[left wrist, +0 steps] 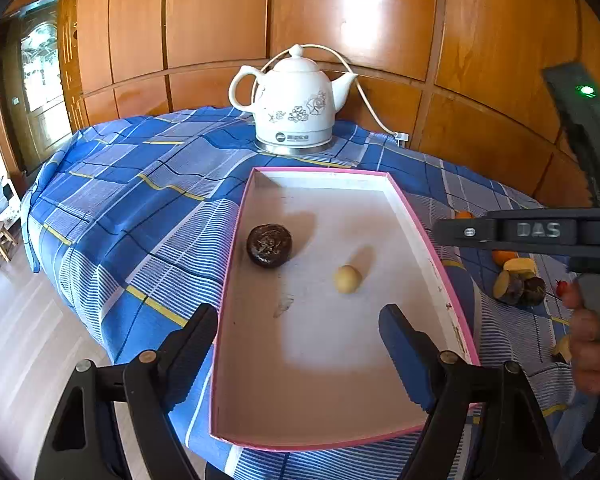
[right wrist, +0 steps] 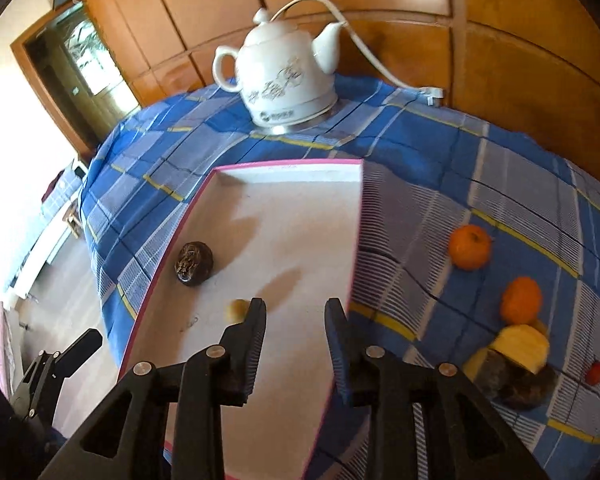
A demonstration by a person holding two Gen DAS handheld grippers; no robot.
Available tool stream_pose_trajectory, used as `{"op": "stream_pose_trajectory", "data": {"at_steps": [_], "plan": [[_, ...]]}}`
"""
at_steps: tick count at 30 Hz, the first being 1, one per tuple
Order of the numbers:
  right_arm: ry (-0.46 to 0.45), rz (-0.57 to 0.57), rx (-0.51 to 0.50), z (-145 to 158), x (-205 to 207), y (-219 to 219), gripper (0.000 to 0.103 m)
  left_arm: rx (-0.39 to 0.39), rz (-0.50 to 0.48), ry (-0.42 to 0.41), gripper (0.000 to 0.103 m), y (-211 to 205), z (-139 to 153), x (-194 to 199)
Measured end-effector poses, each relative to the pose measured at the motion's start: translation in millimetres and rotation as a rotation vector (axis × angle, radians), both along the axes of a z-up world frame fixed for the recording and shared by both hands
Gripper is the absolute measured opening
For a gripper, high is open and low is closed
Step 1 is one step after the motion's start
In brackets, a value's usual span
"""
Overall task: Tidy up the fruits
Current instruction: 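Release the dark fruit into the tray with the left tool while the right places the yellow fruit, then withdraw the open right tool from the tray back toward the fruits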
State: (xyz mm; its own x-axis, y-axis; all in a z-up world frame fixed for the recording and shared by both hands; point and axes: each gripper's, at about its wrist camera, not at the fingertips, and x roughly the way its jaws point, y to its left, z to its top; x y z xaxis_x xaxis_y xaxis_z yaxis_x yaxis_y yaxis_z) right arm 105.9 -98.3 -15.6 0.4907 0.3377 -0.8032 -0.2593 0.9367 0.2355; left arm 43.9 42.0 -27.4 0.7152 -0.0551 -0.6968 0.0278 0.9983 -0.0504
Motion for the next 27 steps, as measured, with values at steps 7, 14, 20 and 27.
{"op": "stream_pose_trajectory", "data": {"at_steps": [7,14,20,27], "plan": [[-0.025,-0.071,0.016,8,-20,-40,0.032,0.010,-0.018,-0.003,0.083,-8,2,-2],[-0.046,-0.162,-0.011,15,-38,-94,0.032,0.020,-0.040,-0.003,0.083,-17,3,-4],[-0.049,-0.256,-0.013,20,-49,-138,0.032,0.034,-0.062,-0.005,0.083,-26,4,-6],[-0.052,-0.298,0.007,16,-61,-162,0.032,0.048,-0.086,-0.011,0.083,-33,5,-8]]}}
